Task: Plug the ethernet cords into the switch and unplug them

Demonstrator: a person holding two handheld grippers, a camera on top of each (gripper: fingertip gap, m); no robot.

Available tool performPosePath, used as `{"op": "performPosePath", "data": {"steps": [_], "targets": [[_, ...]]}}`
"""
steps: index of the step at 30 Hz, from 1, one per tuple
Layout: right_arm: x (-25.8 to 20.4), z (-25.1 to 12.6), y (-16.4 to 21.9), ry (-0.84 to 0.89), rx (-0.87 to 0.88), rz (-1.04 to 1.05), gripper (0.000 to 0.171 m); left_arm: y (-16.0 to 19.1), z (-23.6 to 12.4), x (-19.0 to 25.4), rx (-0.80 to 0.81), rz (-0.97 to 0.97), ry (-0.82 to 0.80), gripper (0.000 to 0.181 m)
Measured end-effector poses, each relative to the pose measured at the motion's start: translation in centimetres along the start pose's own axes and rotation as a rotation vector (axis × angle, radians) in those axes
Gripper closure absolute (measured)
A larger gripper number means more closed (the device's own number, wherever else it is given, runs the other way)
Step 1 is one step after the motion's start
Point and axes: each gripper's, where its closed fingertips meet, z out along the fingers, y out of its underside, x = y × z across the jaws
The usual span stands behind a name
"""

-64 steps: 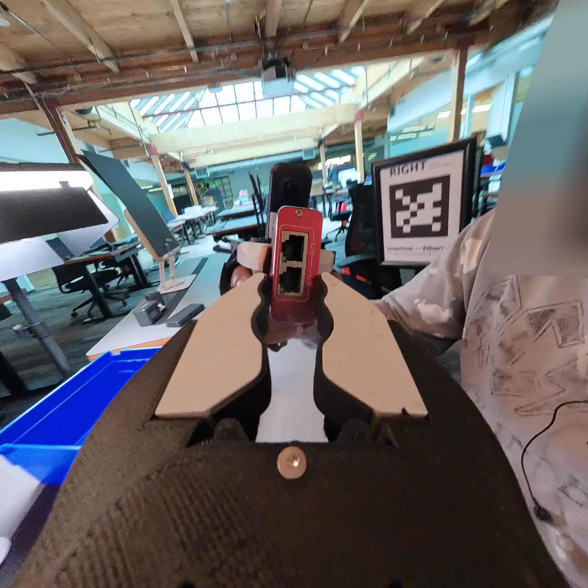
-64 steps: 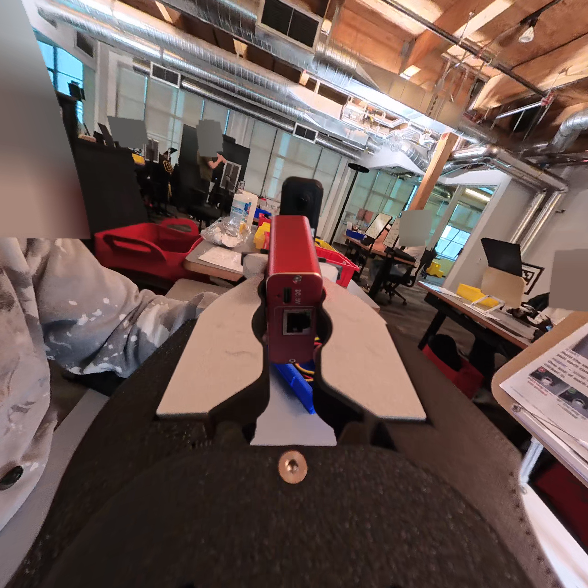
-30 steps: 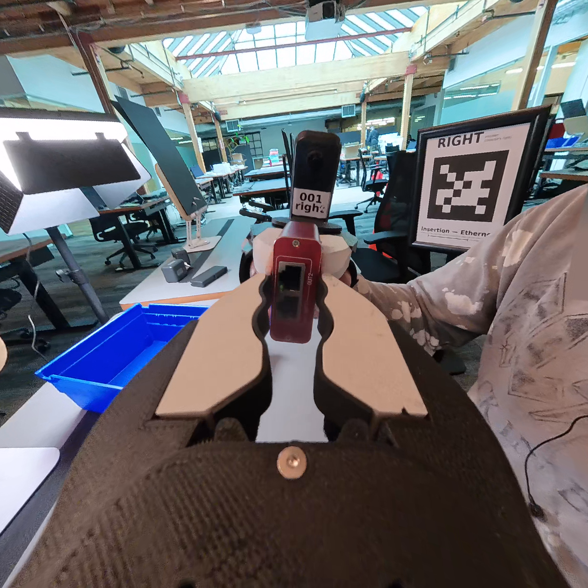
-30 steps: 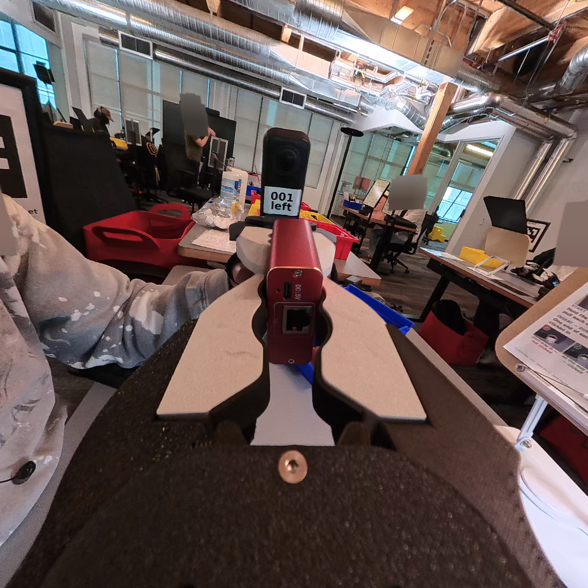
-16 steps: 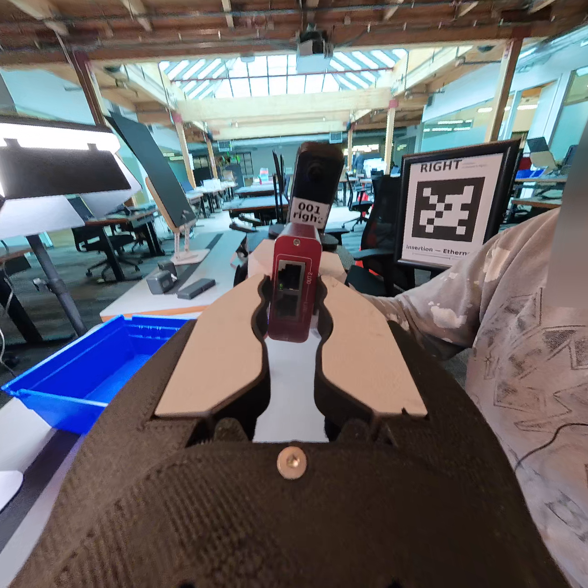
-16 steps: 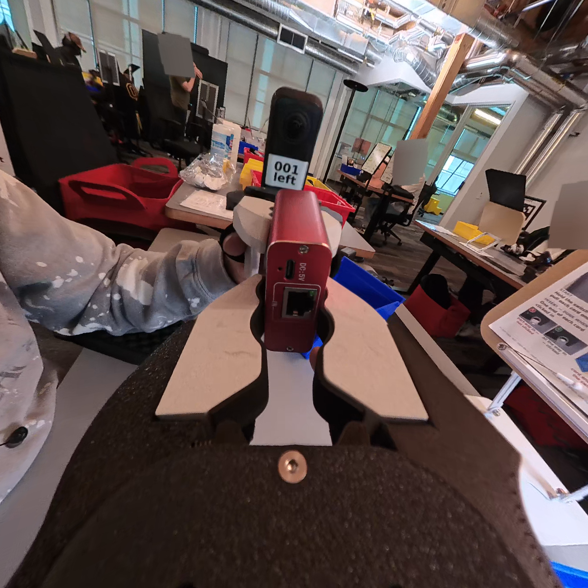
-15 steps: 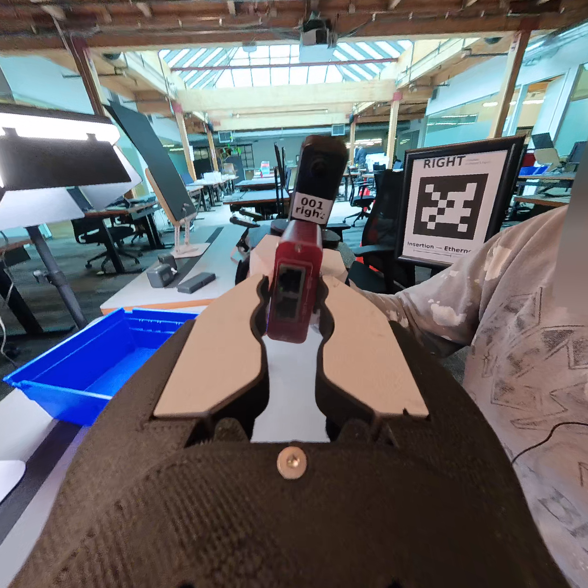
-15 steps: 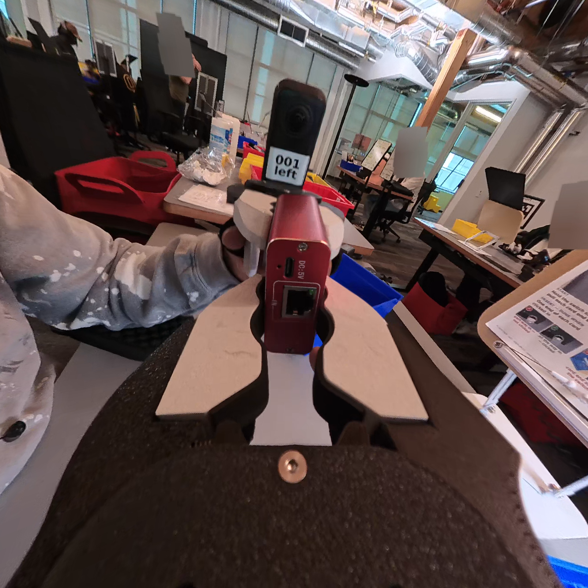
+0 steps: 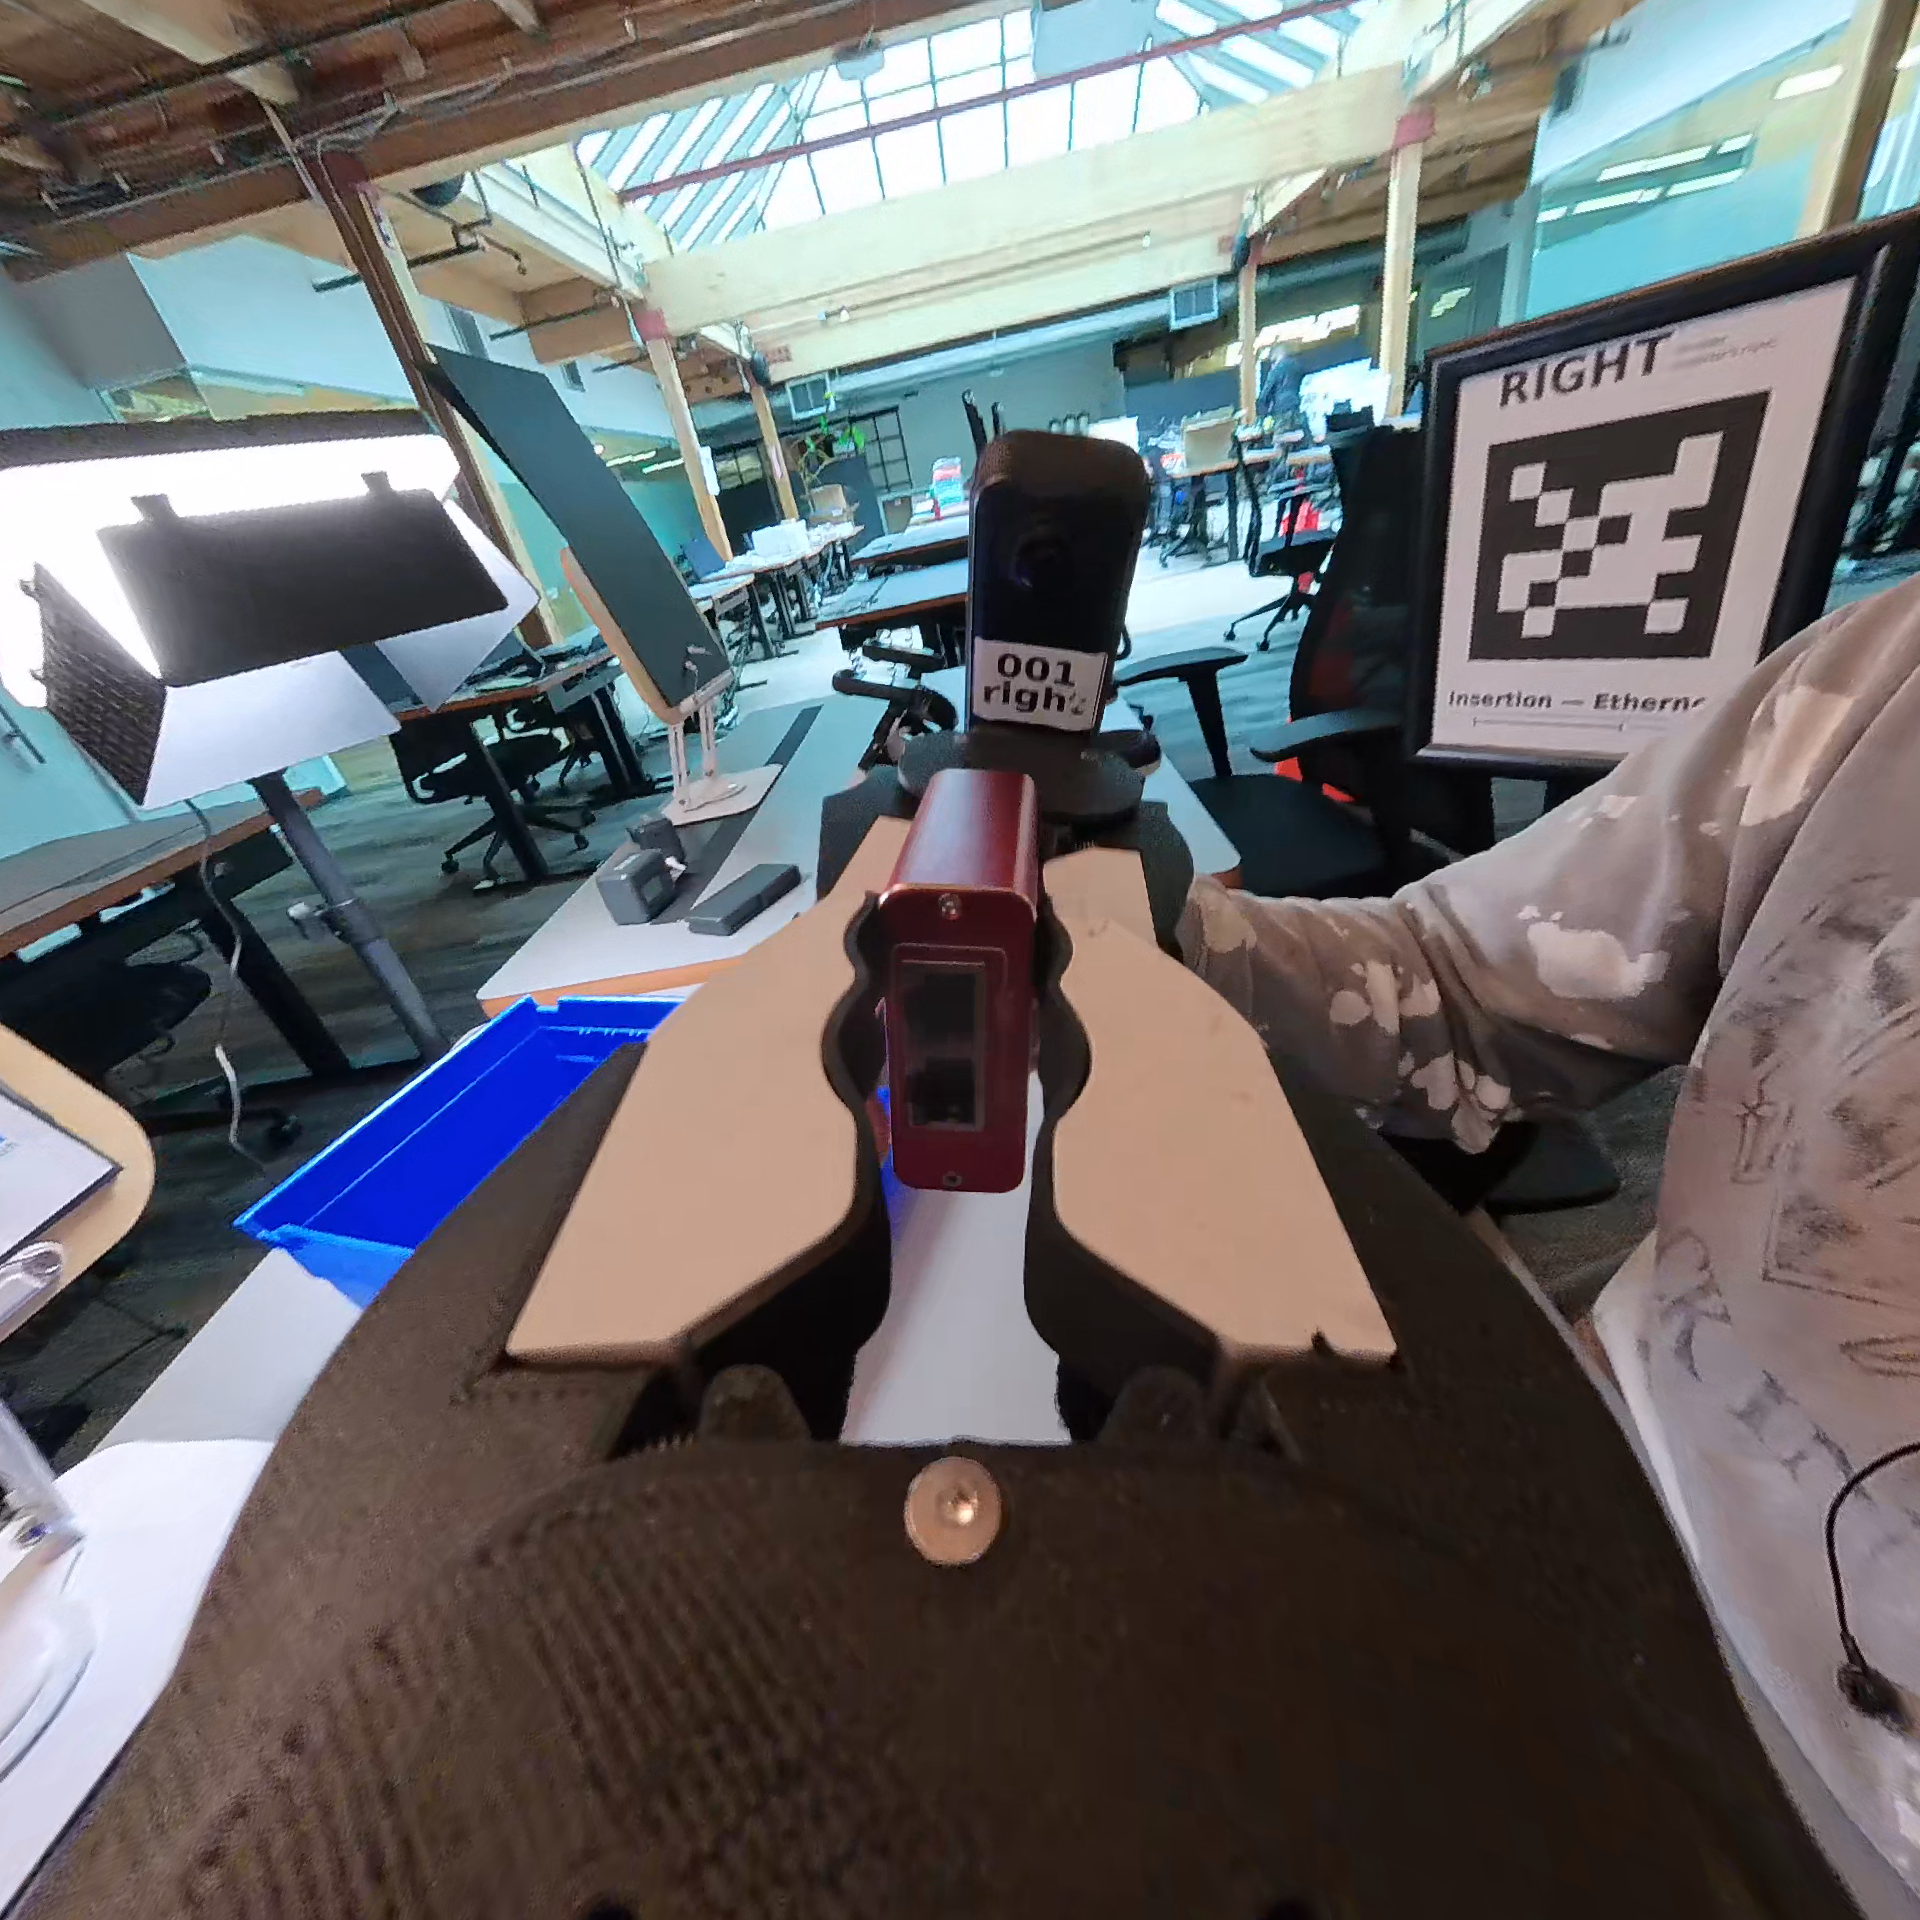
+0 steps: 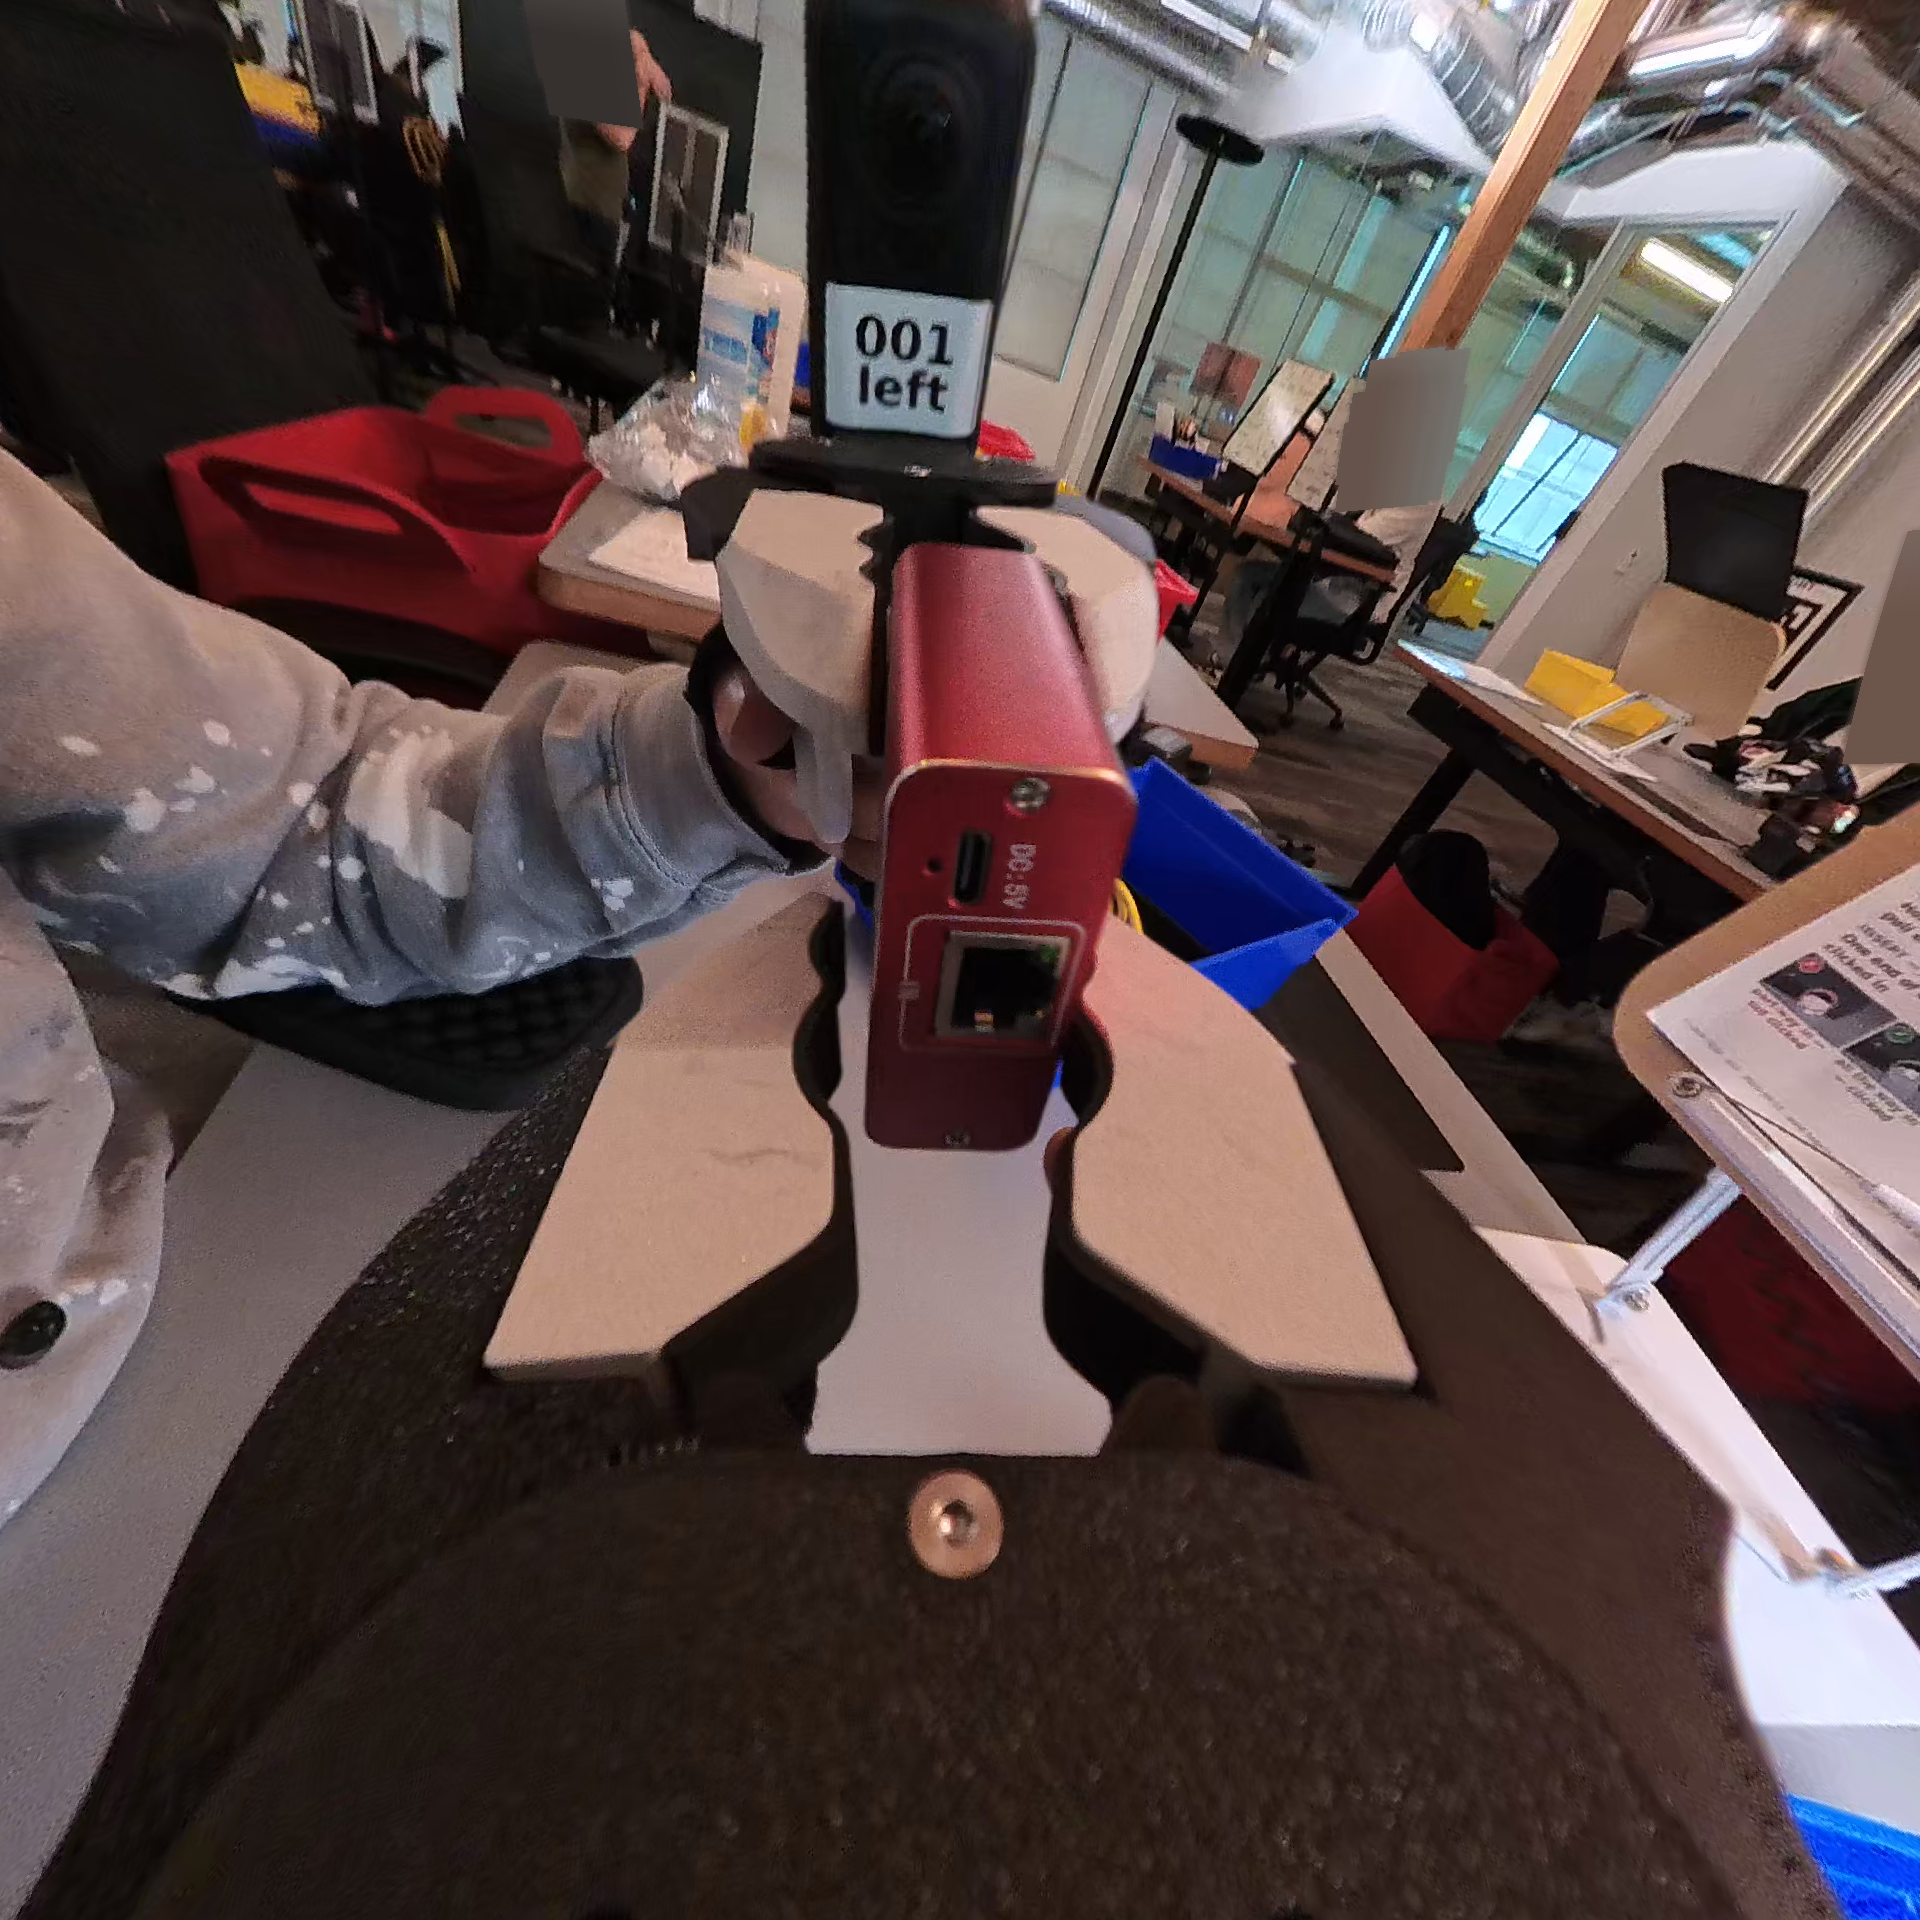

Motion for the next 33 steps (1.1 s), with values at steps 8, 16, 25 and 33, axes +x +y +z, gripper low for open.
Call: {"op": "performPosePath", "data": {"steps": [8,16,25,33], "targets": [[0.4,0.6,0.6,0.032,-0.028,0.011,0.138,0.1,0.7,0.0,0.044,0.035,-0.02,0.154],[-0.2,0.5,0.8,-0.031,-0.027,0.037,0.142,0.2,-0.2,-0.4,-0.049,0.022,-0.052,0.147],[-0.6,1.1,1.7,-0.072,-0.031,0.069,0.143,0.6,-0.5,-0.1,-0.103,0.024,-0.038,0.154],[-0.7,1.0,1.6,-0.082,-0.011,0.063,0.142,0.1,0.0,0.2,-0.05,0.039,-0.03,0.154]]}}
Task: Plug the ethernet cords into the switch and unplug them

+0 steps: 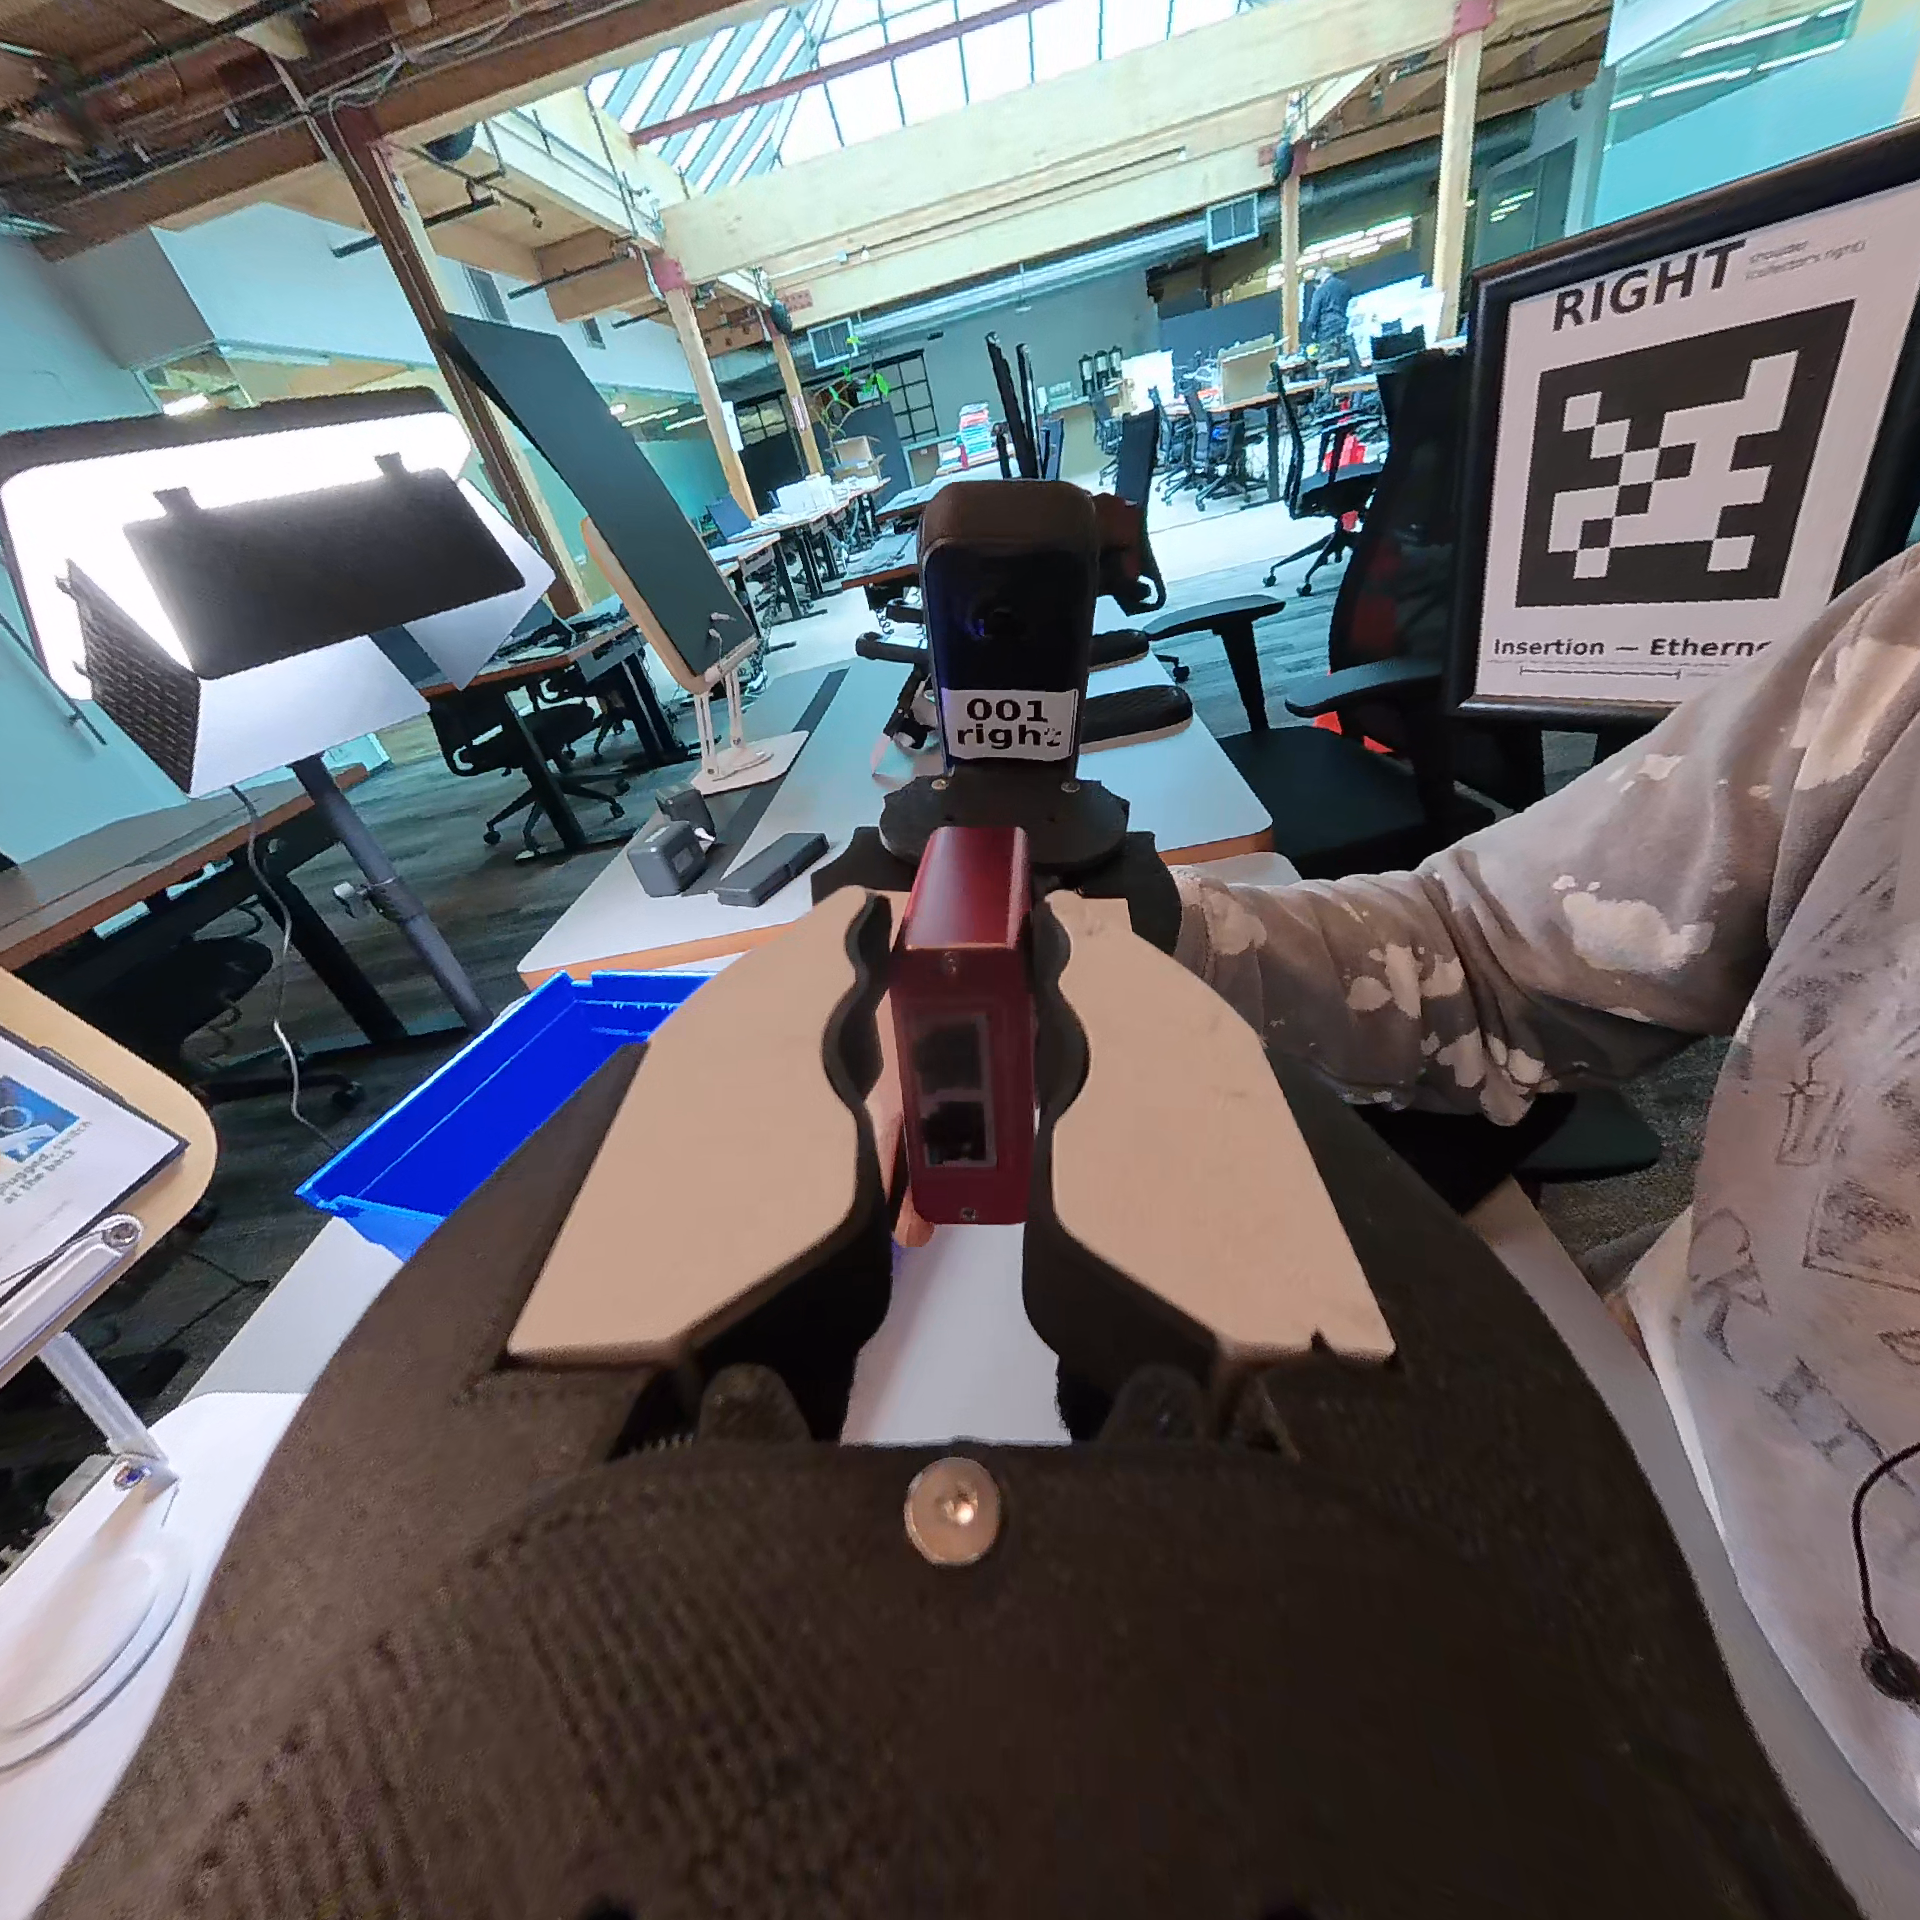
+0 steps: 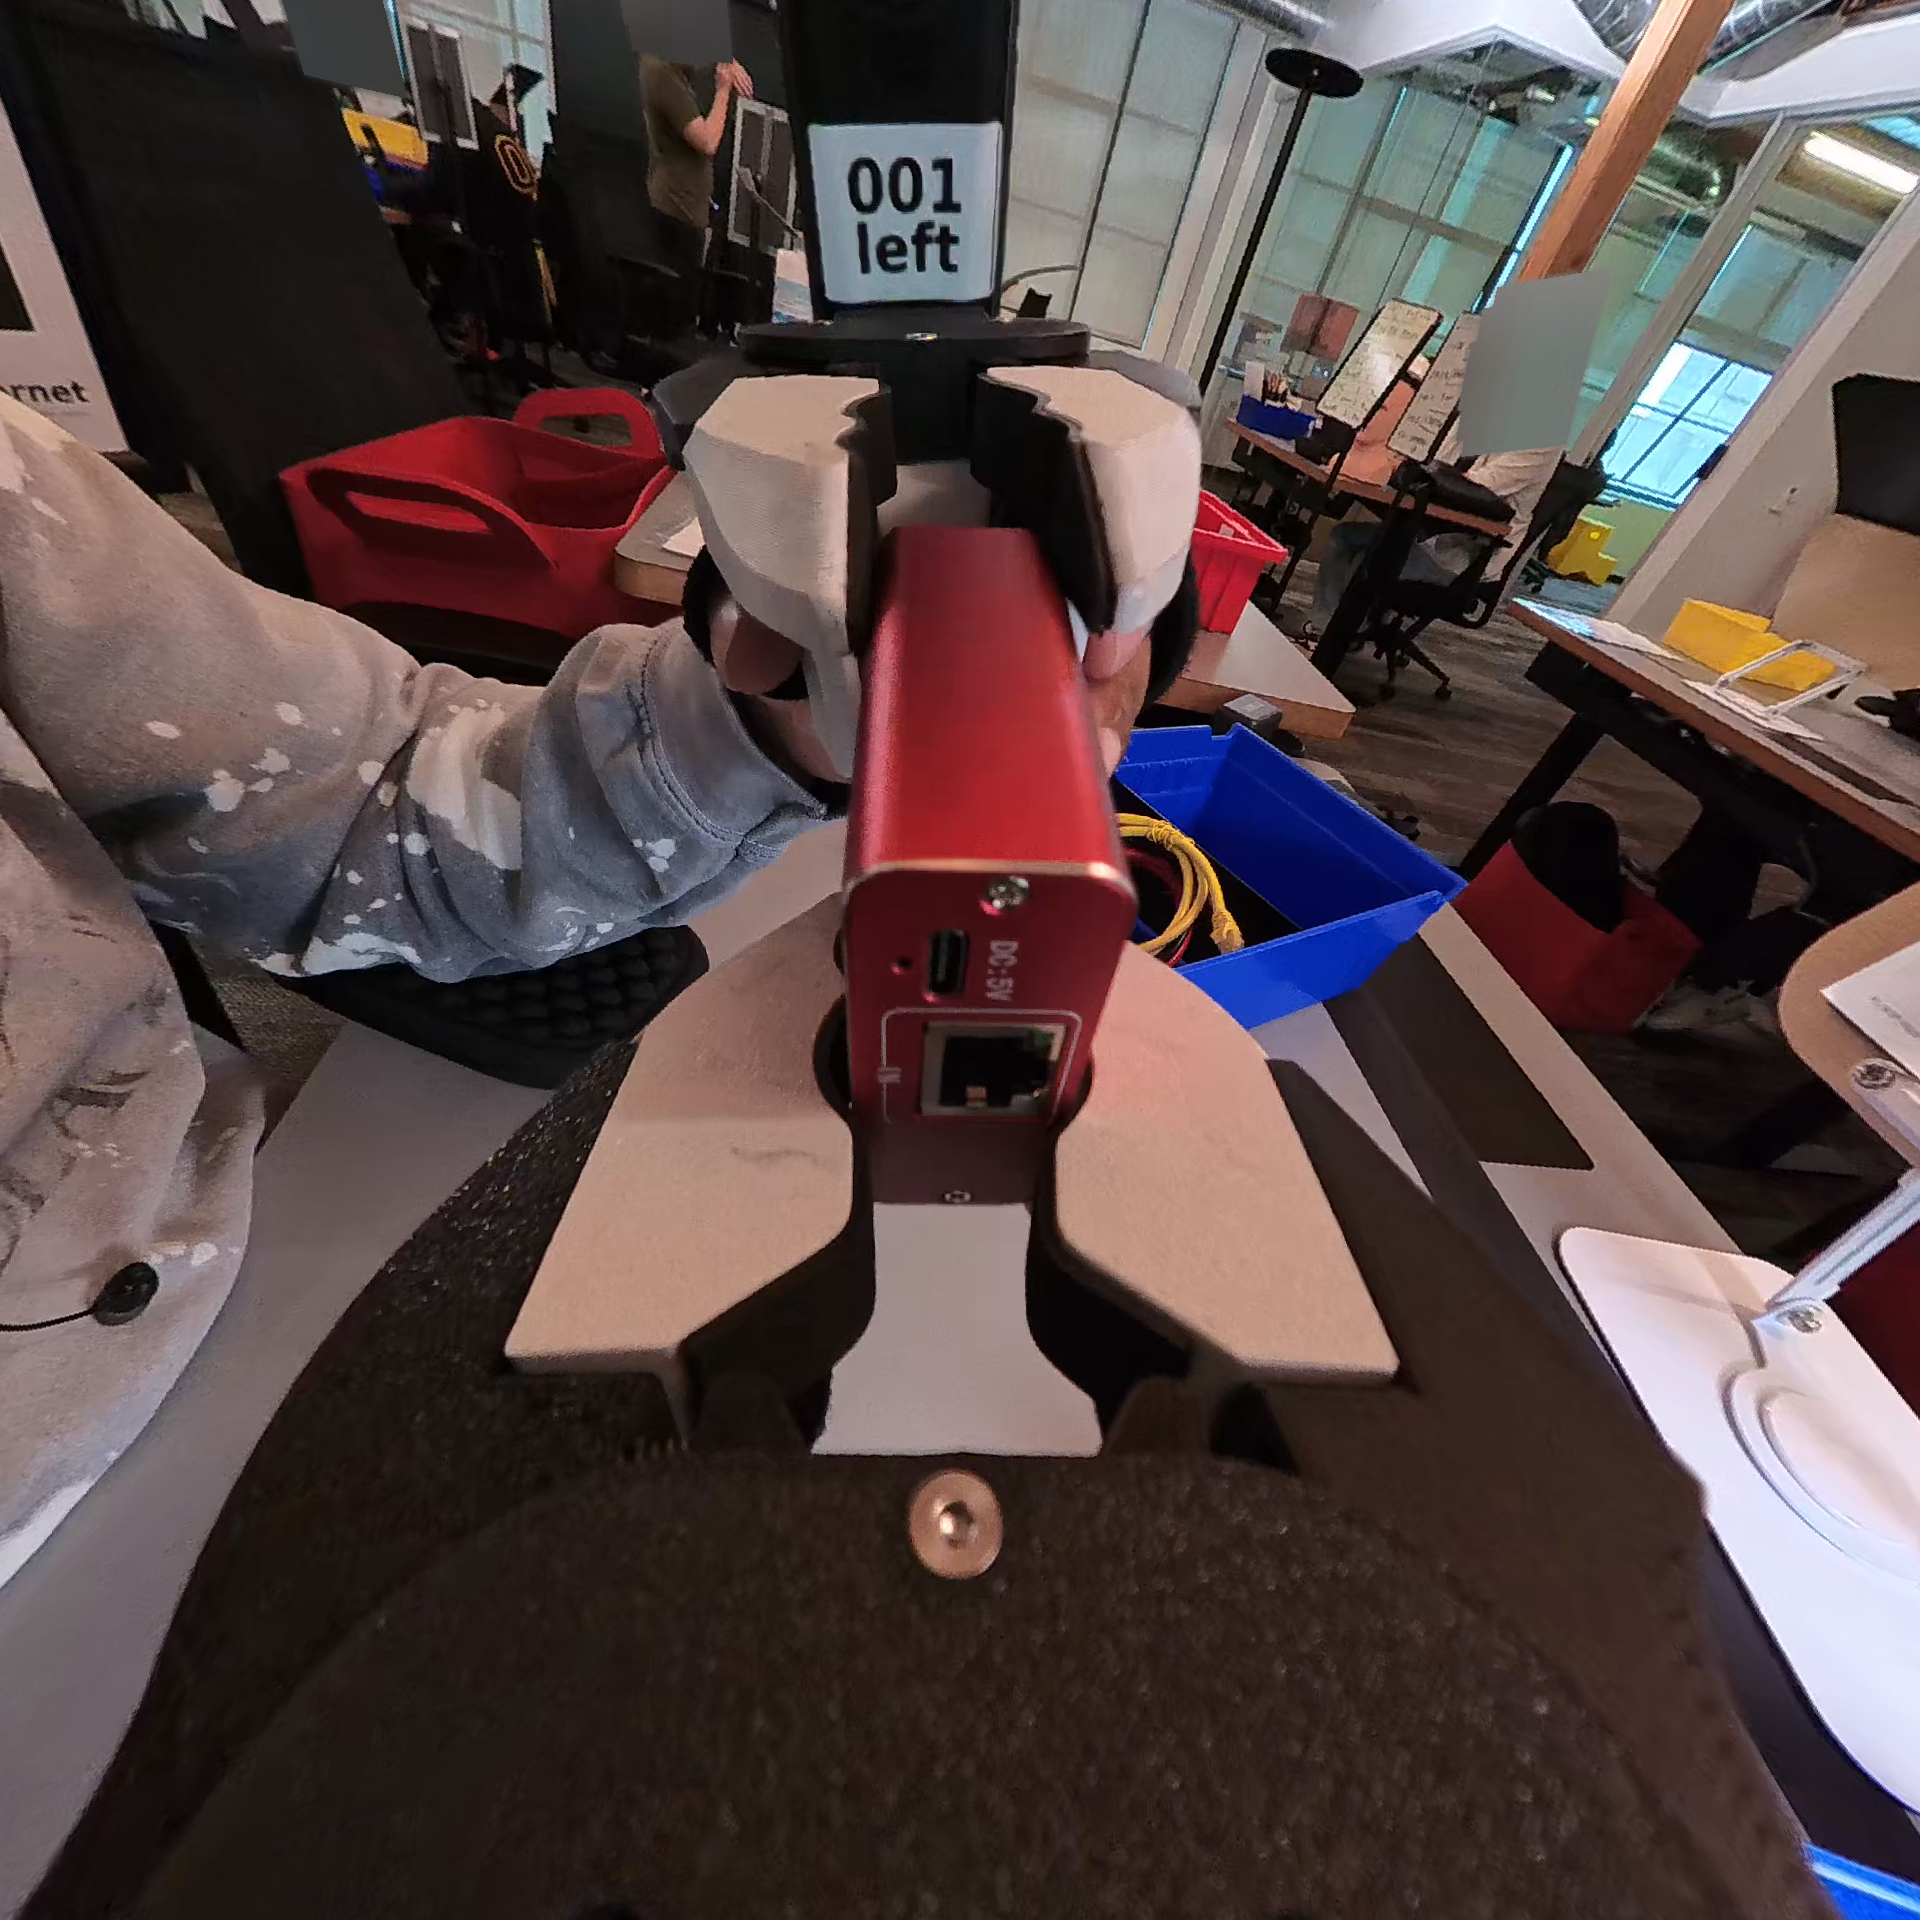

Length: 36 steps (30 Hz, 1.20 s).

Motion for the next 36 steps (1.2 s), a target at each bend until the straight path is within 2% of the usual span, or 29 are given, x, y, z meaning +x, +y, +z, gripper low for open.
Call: {"op": "performPosePath", "data": {"steps": [12,16,24,30,36], "targets": [[0.5,0.0,-0.8,0.031,0.067,0.021,0.13,-0.7,0.3,-0.1,0.103,0.025,-0.019,0.154],[0.6,-0.3,-1.3,0.04,0.114,0.016,0.139,-1.0,0.5,0.0,0.141,0.016,-0.011,0.154],[0.4,-0.2,-1.4,0.04,0.101,-0.006,0.142,-1.3,-0.2,0.1,0.103,-0.05,0.024,0.152],[1.9,-1.6,-1.7,0.073,0.151,0.039,0.142,-2.7,-3.9,-2.2,0.086,-0.071,-0.091,0.14],[3.3,-4.4,-2.7,0.126,0.205,0.1,0.142,-0.3,-11.9,-8.7,-0.149,-0.096,-0.417,0.139]]}}
